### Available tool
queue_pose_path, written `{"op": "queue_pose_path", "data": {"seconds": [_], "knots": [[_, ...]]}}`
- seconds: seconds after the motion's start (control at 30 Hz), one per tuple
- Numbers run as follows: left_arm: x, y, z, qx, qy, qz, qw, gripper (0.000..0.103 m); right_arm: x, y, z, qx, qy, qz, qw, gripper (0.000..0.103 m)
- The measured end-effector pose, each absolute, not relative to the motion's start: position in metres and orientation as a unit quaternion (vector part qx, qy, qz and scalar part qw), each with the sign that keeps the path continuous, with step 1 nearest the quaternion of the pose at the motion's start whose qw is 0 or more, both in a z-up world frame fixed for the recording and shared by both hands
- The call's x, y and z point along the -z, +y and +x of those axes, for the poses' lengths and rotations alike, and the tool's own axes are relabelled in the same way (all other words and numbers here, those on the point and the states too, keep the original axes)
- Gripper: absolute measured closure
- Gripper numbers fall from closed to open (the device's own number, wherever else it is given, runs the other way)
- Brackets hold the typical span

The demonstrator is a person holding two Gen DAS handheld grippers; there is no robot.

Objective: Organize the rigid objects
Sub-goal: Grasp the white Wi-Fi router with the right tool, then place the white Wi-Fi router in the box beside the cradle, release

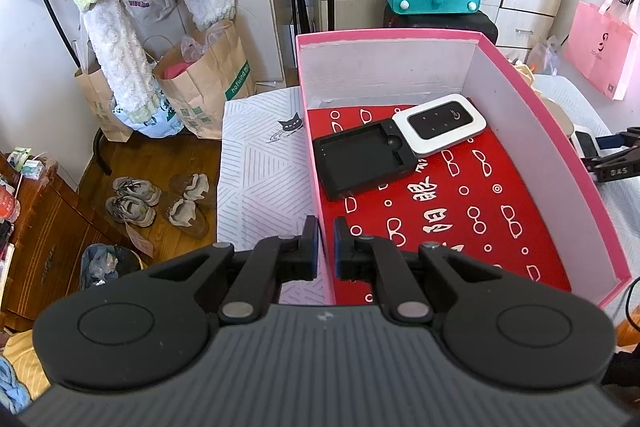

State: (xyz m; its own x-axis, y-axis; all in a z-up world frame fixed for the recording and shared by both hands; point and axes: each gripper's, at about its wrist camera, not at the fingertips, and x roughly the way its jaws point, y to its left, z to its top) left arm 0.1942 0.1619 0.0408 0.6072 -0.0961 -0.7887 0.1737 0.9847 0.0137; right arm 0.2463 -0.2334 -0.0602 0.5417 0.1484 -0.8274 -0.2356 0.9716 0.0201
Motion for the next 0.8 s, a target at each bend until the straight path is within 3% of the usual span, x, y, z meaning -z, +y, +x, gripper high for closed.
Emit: {"op": "queue_pose_path", "data": {"seconds": [0.07, 0.23, 0.33, 0.43, 0.5, 0.57, 0.8], "knots": [[-0.041, 0.162, 0.194, 0.076, 0.437, 0.043, 0.895, 0.096, 0.057, -0.242, 0.245, -0.109, 0.474, -0.046, 0.872, 0.028], [-0.041, 0.161, 0.196, 0.075, 0.437, 0.048, 0.895, 0.096, 0.056, -0.247, 0.244, -0.105, 0.505, -0.038, 0.856, 0.029], [-0.042, 0.162, 0.196, 0.076, 0.439, 0.048, 0.894, 0.096, 0.057, -0.242, 0.241, -0.090, 0.516, -0.041, 0.851, 0.022], [-0.041, 0.162, 0.197, 0.075, 0.439, 0.052, 0.894, 0.096, 0.058, -0.239, 0.235, -0.102, 0.514, -0.039, 0.851, 0.021], [-0.040, 0.162, 0.197, 0.077, 0.439, 0.053, 0.894, 0.096, 0.059, -0.240, 0.235, -0.114, 0.499, -0.041, 0.858, 0.023], [-0.039, 0.159, 0.197, 0.077, 0.437, 0.061, 0.894, 0.096, 0.057, -0.241, 0.236, -0.111, 0.488, -0.039, 0.865, 0.035], [-0.041, 0.160, 0.196, 0.082, 0.439, 0.077, 0.891, 0.097, 0.046, -0.244, 0.229, -0.111, 0.473, -0.039, 0.873, 0.036]]}}
